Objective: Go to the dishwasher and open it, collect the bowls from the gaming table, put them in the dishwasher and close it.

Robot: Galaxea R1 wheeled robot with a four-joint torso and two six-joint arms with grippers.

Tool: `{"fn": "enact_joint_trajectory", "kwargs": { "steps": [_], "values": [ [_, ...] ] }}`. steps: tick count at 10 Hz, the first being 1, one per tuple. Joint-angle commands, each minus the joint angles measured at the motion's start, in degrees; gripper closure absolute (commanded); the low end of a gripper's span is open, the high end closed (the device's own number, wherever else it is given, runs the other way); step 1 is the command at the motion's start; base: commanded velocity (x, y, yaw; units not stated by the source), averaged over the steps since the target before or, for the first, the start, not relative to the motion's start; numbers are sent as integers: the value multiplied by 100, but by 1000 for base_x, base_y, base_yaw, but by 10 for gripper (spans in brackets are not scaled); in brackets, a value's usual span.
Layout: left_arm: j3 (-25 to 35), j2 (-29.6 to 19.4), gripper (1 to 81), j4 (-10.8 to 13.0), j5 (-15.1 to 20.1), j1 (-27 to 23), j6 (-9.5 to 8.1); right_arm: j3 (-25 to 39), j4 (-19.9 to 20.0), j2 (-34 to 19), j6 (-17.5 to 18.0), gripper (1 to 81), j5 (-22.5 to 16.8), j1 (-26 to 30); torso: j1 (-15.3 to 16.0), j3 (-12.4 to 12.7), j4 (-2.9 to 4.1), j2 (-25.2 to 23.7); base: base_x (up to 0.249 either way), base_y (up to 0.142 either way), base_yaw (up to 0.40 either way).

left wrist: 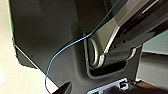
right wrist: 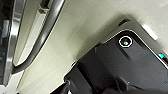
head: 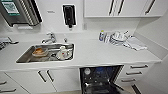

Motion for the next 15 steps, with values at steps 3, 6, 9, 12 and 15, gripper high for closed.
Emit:
{"fn": "enact_joint_trajectory", "kwargs": {
  "steps": [3,6,9,12,15],
  "values": [
    [23,-35,10,-20,314,51,7,-735,2050,-153,173,10,-185,635,621,5,0,-977,0,0,0],
    [23,-26,10,-20,314,60,7,-1332,2824,-56,173,10,-309,661,656,6,0,-1054,0,0,0],
    [23,-17,10,-20,367,69,7,-911,3622,-196,182,10,-335,1169,884,9,0,-1408,0,0,0],
    [23,-69,10,-20,367,113,7,-665,4256,-197,182,10,-370,1987,909,9,0,-1440,0,0,0],
    [23,-61,10,-20,367,122,7,-287,4291,-205,182,10,-493,2586,909,9,-2,-1443,0,0,0]
  ]
}}
